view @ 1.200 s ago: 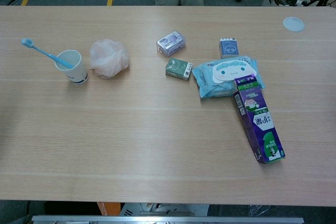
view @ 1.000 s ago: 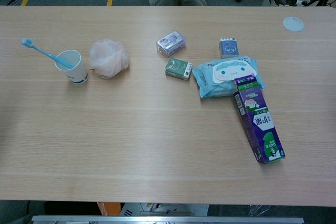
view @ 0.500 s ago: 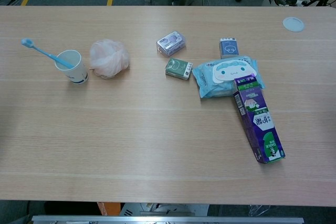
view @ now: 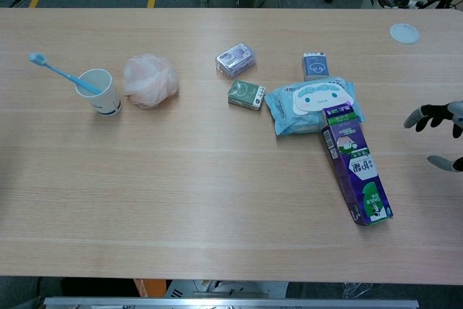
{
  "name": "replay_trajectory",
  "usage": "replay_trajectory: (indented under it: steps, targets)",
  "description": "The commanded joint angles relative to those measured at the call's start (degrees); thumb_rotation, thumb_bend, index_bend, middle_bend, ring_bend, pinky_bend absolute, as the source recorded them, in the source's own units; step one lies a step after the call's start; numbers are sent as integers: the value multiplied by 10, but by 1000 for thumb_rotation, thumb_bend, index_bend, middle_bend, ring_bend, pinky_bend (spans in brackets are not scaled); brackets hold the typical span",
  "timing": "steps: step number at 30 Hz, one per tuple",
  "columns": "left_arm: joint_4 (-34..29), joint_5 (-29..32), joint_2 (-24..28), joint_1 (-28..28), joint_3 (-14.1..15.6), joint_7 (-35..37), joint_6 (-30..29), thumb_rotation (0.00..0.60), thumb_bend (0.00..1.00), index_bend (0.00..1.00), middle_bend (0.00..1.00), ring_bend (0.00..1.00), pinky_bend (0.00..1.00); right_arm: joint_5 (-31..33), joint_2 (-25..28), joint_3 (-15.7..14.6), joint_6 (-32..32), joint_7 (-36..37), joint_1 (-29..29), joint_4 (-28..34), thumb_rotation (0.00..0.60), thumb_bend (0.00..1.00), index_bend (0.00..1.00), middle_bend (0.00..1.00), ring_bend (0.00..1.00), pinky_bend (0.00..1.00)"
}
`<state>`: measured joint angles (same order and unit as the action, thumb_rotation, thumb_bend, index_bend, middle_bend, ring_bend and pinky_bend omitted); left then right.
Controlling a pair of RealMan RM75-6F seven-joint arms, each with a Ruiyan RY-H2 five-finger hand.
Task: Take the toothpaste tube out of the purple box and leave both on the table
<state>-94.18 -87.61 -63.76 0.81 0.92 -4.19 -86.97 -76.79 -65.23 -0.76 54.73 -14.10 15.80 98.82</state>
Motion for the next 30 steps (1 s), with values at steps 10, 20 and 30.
replay_trajectory:
  steps: [10,20,30]
  targets:
    - [-5,1,6,-1,-4,-3,-4,600,270,114,84,77,110,44,-82,9,-84,-28,76,-49,600,257,275,324,294,427]
    - [-3,1,5,1,-5,-1,-2,600,270,113,84,77,110,59,-111,22,-99,-68,124,-24,600,257,268,321,289,427]
    - [-3,-2,11,-4,-4,4,-10,600,270,114,84,77,110,81,-92,-10,-83,-124,134,32,600,253,250,313,288,431]
